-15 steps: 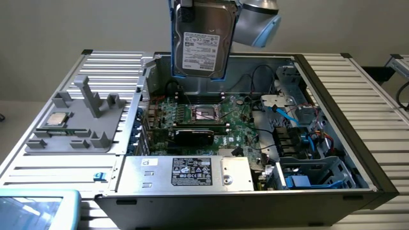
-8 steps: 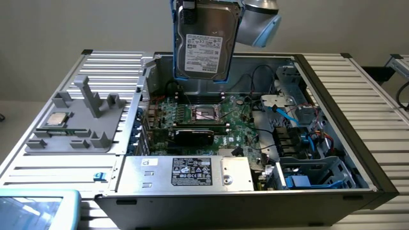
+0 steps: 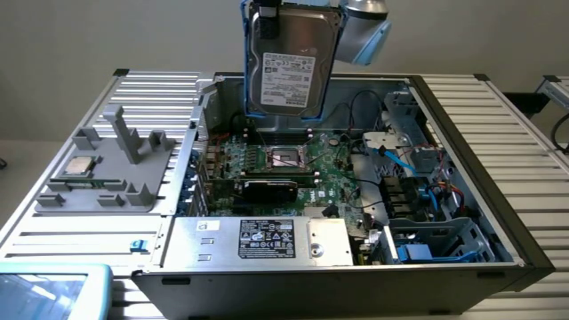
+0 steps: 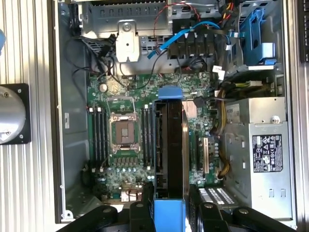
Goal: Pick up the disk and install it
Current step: 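Pick up the disk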
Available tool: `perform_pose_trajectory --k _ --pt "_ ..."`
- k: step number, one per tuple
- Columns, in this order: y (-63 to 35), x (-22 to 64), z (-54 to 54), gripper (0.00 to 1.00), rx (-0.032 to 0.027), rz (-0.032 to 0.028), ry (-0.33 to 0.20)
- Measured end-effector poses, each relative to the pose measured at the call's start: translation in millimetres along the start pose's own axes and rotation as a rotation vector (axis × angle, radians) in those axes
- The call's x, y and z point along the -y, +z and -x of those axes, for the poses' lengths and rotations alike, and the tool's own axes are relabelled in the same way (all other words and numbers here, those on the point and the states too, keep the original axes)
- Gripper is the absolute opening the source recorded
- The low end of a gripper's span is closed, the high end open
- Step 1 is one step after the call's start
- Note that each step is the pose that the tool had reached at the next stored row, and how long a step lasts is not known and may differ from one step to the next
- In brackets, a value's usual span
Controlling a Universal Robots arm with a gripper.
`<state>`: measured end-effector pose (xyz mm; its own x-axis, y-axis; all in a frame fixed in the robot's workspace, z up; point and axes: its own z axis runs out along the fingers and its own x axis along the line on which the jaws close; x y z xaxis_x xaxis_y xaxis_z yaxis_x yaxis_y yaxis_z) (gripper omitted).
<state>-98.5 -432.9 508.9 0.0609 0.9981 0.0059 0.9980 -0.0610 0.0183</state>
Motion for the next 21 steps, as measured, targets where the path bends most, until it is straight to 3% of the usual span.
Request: perform_pose_trajectory --k 10,16,21 --pt "0.2 -22.1 32.2 0.37 -0.0084 -0.0004 0.000" --pt "0.4 -40.4 48.1 0.37 -0.0138 -0.0008 0.000" --pt "0.1 -54.1 59.7 0.37 -0.0147 -0.0009 0.000"
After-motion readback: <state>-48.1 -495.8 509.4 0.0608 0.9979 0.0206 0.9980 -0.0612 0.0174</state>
